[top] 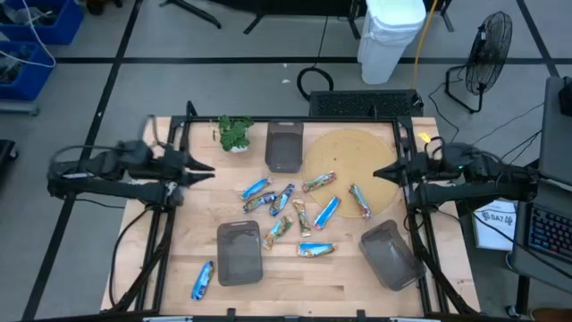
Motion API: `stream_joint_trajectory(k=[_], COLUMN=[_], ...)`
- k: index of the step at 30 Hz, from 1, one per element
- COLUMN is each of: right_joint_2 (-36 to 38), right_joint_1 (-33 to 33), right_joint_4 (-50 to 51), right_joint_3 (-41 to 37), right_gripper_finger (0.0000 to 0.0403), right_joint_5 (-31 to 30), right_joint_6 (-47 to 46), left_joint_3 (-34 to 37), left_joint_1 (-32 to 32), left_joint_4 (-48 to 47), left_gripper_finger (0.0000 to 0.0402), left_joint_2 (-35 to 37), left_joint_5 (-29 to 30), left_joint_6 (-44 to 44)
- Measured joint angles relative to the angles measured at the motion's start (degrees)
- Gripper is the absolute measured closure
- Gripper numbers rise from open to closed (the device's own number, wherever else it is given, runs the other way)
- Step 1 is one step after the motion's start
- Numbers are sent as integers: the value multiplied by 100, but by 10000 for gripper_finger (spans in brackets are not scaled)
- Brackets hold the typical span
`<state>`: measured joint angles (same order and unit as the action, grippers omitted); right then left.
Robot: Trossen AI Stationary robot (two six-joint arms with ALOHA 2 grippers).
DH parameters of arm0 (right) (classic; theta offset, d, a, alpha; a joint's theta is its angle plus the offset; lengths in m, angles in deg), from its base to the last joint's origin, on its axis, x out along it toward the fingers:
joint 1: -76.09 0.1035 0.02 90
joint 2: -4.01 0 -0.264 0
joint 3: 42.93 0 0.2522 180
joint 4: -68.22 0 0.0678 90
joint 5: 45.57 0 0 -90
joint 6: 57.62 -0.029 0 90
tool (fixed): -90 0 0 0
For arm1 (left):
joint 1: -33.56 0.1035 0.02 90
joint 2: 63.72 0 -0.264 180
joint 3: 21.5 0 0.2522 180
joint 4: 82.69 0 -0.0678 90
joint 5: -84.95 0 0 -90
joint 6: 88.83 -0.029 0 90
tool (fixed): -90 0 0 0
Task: Pick and place Granola Bars by type
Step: Put the red granola bar into the bottom right black bin
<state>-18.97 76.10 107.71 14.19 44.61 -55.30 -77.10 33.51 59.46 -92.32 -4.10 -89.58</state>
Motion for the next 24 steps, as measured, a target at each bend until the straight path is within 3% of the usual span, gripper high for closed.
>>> stream_joint_trajectory(k=[4, 10, 24], right_joint_2=[36, 303, 1051], right_joint_1=[2, 4, 4], right_joint_4=[-148, -1436, -3504], right_joint_3=[-598, -1686, -3350], right_gripper_finger=[403, 403, 403], right_joint_5=[19, 642, 425], right_joint_6=[24, -65, -315], left_joint_3=[368, 1039, 3483], left_joint_1=[0, 2, -2], left_joint_4=[466, 1434, 4968], left_gripper_finger=[327, 327, 328], left_joint_2=[-308, -455, -429], left_joint_5=[-150, -388, -412], left_joint_6=[-5, -45, 352])
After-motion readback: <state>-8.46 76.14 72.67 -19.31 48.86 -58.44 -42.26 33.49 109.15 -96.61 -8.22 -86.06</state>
